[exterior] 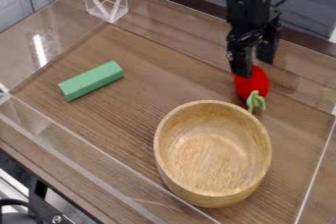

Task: Move the red object to the right side of the table

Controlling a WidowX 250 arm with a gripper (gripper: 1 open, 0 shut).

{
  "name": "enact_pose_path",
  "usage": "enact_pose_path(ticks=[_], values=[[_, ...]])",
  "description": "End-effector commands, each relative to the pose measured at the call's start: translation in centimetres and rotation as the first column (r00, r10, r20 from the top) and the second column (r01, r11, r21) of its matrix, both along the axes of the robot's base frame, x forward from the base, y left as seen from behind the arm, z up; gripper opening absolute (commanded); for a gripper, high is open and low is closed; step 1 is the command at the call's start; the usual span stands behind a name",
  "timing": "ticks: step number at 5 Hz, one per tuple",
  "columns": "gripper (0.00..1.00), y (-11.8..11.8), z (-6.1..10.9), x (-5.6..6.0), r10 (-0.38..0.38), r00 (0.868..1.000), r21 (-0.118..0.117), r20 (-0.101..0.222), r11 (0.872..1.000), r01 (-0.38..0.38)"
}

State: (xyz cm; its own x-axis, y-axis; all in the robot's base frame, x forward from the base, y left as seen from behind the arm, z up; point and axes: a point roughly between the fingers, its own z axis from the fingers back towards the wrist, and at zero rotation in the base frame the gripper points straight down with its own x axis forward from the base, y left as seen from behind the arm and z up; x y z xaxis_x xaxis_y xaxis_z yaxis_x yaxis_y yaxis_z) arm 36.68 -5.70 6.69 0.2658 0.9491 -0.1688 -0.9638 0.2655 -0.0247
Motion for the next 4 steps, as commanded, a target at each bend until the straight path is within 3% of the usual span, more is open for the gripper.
enact_pose_path(ticks=[1,4], values=[[1.00,-0.4,3.8,0.9,-0.067,0.994,-0.007,0.085,0.998,0.068],[1.00,-0.2,5.9,1.0,0.013,0.996,-0.035,0.090,0.999,-0.010]])
